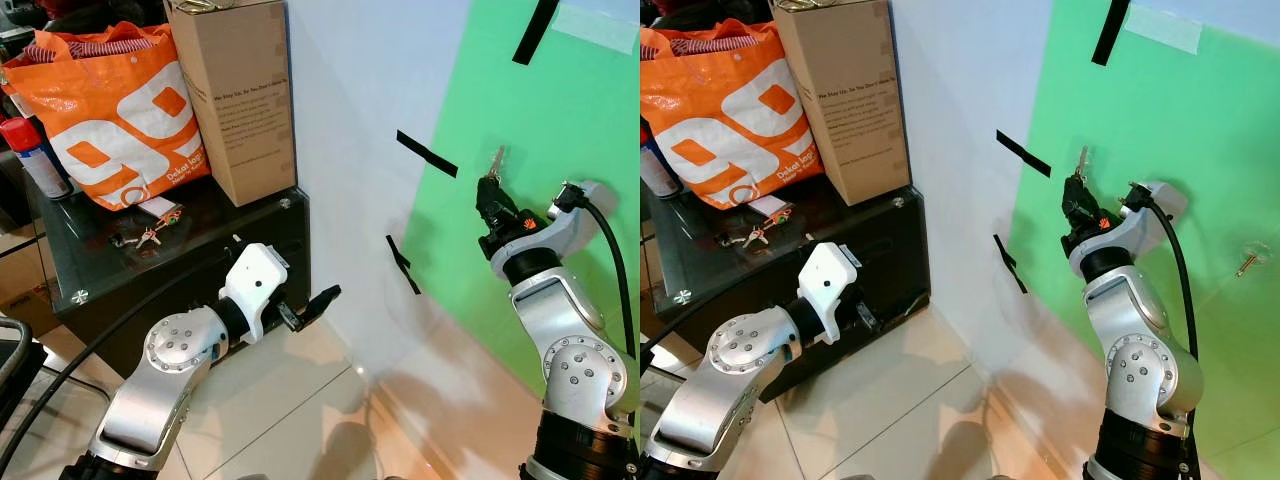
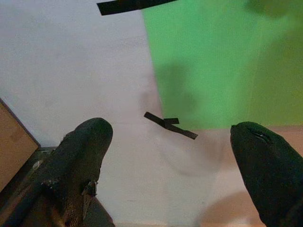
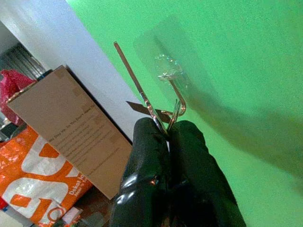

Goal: Hang keys on a hook

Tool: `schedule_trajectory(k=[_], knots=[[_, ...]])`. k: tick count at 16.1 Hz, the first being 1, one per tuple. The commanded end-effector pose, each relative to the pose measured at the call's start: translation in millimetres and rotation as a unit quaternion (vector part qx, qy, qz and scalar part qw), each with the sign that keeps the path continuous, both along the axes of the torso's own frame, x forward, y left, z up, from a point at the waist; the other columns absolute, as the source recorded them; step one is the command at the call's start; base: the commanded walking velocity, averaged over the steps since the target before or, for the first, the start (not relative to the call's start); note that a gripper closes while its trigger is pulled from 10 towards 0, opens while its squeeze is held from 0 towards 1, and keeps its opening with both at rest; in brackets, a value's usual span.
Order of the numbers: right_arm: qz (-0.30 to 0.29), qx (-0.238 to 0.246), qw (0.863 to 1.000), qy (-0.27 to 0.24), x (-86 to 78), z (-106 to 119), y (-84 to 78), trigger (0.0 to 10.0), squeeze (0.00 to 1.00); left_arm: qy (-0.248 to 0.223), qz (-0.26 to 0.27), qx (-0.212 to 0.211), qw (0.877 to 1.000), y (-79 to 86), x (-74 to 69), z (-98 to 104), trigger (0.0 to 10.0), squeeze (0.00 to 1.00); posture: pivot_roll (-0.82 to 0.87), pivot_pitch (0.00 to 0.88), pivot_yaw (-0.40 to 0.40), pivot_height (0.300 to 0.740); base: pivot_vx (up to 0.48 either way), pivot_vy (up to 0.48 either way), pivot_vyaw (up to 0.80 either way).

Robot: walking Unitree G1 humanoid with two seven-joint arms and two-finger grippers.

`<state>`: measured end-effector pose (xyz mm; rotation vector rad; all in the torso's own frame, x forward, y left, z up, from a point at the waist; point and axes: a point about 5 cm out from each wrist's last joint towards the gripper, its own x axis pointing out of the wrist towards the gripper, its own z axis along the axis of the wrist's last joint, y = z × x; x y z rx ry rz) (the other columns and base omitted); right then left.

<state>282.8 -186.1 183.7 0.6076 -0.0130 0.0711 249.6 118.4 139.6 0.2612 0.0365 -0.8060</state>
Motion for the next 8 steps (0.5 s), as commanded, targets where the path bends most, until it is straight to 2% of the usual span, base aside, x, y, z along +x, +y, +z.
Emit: schedule_trajectory(k=[1, 8], knots=[[0.017, 0.000, 1.000, -0.016, 1.5, 8.4, 4.2, 10.0, 0.00, -0.004, -0.010, 0.002, 1.000, -1.8, -2.5, 3.1, 10.0, 0.35, 0.00, 0.000, 0.034, 0.740, 0.000, 0.000, 0.00], [0.045, 0.012, 0.999, -0.027, 4.1, 12.2, 12.6, 10.0, 0.00, 0.004, -0.031, -0.004, 0.999, -4.6, -6.4, 3.5, 10.0, 0.36, 0.01, 0.000, 0.030, 0.740, 0.000, 0.000, 0.00]])
